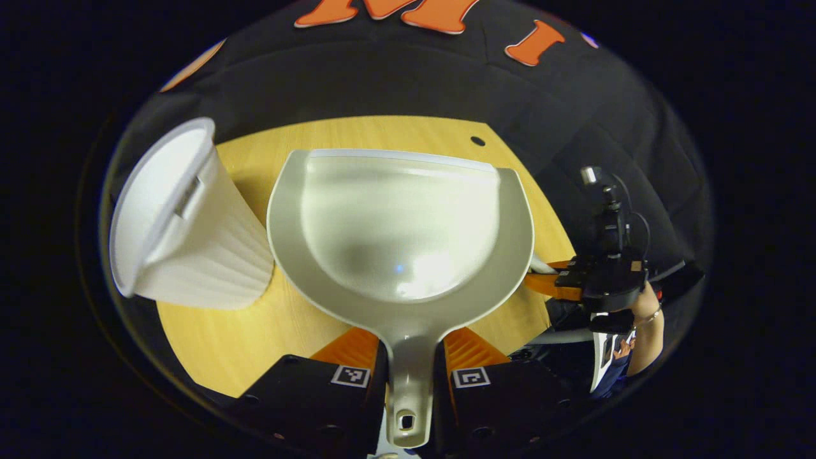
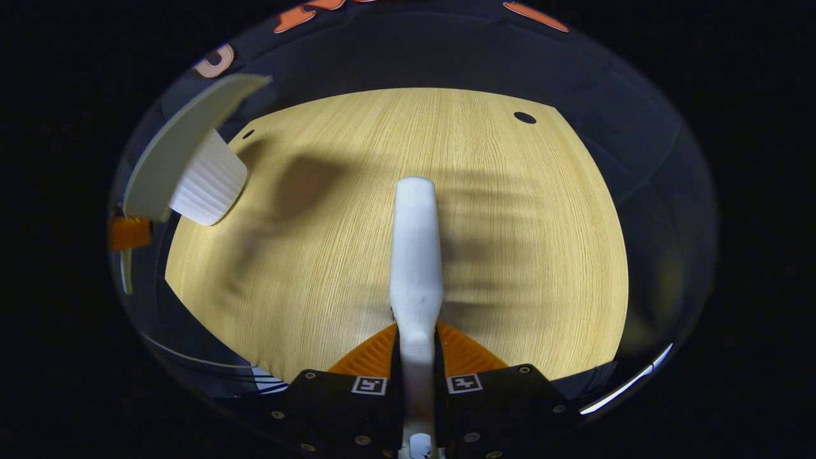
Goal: Pick up the small broom and dustpan from the desktop, sweep the trash into the dustpan with the broom, and then empty the trash into the garbage bin.
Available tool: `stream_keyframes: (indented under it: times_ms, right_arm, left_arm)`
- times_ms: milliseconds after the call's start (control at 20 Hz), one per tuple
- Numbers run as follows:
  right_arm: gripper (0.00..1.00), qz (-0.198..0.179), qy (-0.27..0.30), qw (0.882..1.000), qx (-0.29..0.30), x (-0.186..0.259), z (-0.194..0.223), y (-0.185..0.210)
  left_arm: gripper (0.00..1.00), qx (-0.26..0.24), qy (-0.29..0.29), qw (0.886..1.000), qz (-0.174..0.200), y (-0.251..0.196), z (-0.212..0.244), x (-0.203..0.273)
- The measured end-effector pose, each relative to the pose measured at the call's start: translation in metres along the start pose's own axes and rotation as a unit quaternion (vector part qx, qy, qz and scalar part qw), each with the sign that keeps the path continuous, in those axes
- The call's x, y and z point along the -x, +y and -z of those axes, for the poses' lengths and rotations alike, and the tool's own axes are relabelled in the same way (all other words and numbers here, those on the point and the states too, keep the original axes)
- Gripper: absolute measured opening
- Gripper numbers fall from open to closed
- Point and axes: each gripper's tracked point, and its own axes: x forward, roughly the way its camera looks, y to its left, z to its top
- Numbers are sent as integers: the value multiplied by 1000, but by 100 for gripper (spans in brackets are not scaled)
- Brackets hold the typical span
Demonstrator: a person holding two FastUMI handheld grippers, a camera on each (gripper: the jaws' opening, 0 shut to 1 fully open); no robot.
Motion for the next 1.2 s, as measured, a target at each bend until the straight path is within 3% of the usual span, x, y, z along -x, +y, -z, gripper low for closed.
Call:
stream_keyframes:
  times_ms: [300, 450, 650, 900, 1050, 1150, 1200]
  right_arm:
    - [19, 34, -7, 999, -32, -29, -26, 23]
    - [19, 58, -8, 998, -25, -42, -26, 26]
    - [19, 75, 2, 997, -11, -59, -24, 22]
    - [20, 68, 18, 997, 7, -67, -14, 19]
    - [22, 56, 21, 998, -16, -65, -13, 16]
    - [24, 49, 21, 998, -30, -65, -12, 17]
    - [29, 52, 19, 998, -29, -65, -13, 14]
  left_arm:
    - [33, 123, 19, 990, -66, 23, 43, -77]
    - [33, 119, 20, 988, -96, 30, 54, -88]
    - [33, 133, 28, 986, -94, 26, 59, -88]
    - [34, 121, 33, 987, -103, 31, 50, -79]
    - [37, 112, 38, 987, -109, 35, 44, -71]
    - [39, 104, 37, 988, -106, 35, 37, -66]
    - [52, 102, 38, 988, -106, 36, 35, -64]
